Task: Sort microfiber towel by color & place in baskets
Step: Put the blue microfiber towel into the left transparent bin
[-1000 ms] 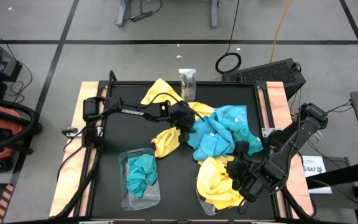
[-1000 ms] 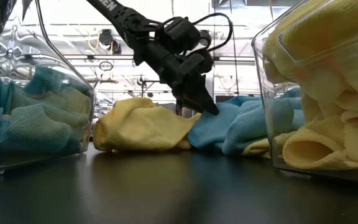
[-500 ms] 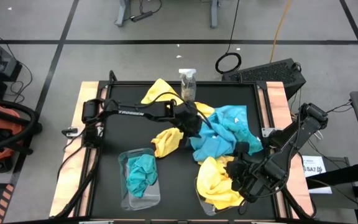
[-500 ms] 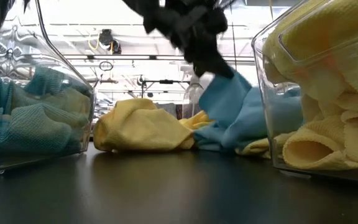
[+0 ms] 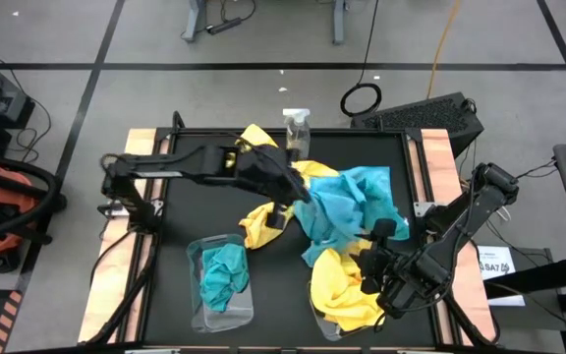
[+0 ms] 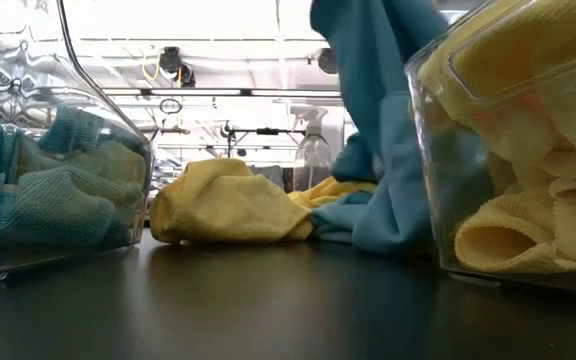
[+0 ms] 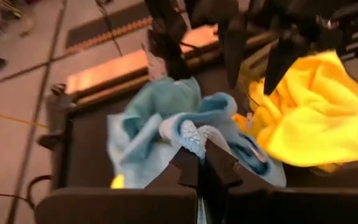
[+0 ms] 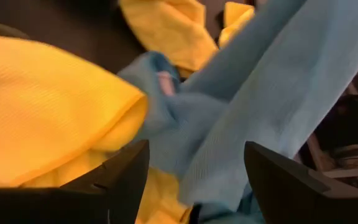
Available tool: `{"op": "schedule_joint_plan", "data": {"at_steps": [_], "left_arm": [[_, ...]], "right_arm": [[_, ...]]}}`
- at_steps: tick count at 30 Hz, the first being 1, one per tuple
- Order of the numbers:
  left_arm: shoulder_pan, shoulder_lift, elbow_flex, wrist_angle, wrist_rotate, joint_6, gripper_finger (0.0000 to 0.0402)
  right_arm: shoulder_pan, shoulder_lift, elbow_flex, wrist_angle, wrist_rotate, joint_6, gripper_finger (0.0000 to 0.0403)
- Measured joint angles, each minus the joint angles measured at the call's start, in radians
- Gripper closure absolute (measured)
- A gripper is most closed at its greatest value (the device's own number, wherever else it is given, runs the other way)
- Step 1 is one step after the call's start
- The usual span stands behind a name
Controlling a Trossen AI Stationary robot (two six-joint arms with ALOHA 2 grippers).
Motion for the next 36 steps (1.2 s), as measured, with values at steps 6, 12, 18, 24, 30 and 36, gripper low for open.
{"op": "schedule_joint_plan", "data": {"at_steps": [6, 12, 18, 24, 30, 36], "left_arm": [[-0.011, -0.071, 0.037, -0.004, -0.025, -0.006, 0.0401], [-0.022, -0.093, 0.06, -0.005, -0.027, -0.01, 0.0401], [-0.046, -0.093, 0.09, 0.03, -0.024, -0.009, 0.0401], [-0.075, -0.093, 0.112, 0.052, -0.007, -0.001, 0.0401], [-0.09, -0.093, 0.112, 0.044, 0.021, -0.001, 0.0401], [-0.109, -0.093, 0.112, 0.041, 0.045, -0.002, 0.0401]], "right_arm": [[-0.036, 0.0, -0.042, 0.077, 0.068, -0.018, 0.0147], [-0.08, 0.0, -0.046, 0.206, 0.159, -0.107, 0.0147], [-0.137, 0.0, -0.046, 0.35, 0.219, -0.237, 0.0147], [-0.205, 0.0, -0.046, 0.483, 0.279, -0.355, 0.0147], [-0.279, 0.004, -0.046, 0.748, 0.169, -0.6, 0.0147], [-0.351, 0.03, -0.046, 0.952, 0.04, -0.773, 0.0164]]}}
